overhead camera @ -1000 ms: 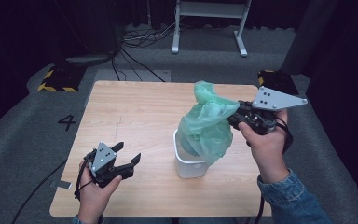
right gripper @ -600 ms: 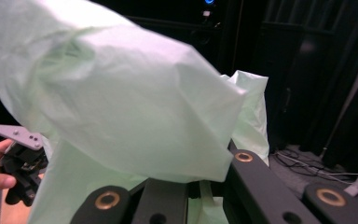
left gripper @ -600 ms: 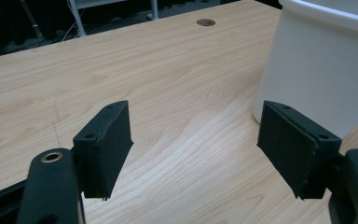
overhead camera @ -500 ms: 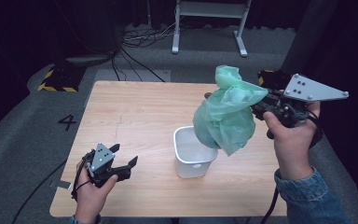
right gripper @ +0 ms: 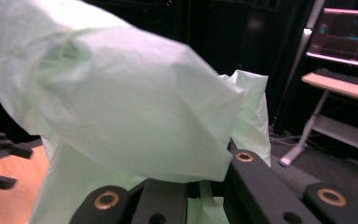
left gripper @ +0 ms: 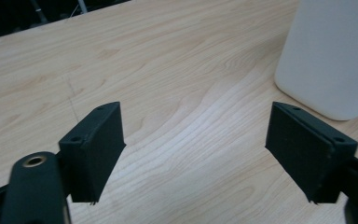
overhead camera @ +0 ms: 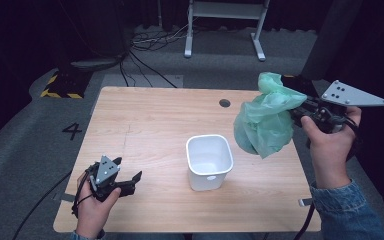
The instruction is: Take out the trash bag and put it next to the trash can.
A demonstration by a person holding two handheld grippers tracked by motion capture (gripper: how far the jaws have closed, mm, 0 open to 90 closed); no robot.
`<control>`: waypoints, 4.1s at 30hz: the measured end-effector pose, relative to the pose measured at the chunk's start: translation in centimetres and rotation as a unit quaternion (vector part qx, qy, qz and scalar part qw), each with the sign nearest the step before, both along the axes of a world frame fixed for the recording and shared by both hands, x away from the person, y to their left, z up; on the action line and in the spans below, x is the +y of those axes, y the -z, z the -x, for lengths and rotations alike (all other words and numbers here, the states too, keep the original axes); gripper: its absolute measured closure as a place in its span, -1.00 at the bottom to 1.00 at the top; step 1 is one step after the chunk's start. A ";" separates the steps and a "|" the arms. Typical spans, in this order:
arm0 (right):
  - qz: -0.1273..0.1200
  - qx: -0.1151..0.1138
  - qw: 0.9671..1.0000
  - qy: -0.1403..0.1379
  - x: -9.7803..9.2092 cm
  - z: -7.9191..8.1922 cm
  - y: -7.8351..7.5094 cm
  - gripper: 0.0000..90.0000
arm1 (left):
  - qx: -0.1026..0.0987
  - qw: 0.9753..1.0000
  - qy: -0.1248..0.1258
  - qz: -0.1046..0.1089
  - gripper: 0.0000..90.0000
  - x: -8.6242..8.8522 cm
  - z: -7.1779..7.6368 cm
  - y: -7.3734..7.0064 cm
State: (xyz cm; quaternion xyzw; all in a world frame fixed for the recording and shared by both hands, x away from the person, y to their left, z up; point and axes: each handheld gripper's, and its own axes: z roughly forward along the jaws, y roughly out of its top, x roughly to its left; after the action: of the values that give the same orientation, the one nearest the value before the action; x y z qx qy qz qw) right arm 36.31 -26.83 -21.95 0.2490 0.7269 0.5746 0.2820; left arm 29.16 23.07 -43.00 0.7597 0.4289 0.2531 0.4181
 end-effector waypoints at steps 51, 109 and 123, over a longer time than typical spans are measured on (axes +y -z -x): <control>0.149 0.171 0.967 0.117 0.5 -5.9 13.0 -0.35 | 0.044 0.999 -0.001 -0.010 -0.59 0.3 -0.6 2.8; 0.118 0.198 0.961 0.152 -9.9 7.3 26.9 -0.36 | 0.101 0.994 -0.020 -0.036 -0.58 2.0 0.8 6.4; 0.135 0.243 0.949 0.150 -8.9 4.9 28.5 -0.56 | 0.107 0.993 -0.023 -0.036 -0.60 2.6 0.3 7.6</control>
State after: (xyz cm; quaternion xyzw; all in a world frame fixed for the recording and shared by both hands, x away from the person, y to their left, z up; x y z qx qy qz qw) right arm 31.39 -35.71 -50.42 0.4470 0.7986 0.3437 0.2105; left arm 28.85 25.66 -50.57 0.7867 0.4792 0.1955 0.3364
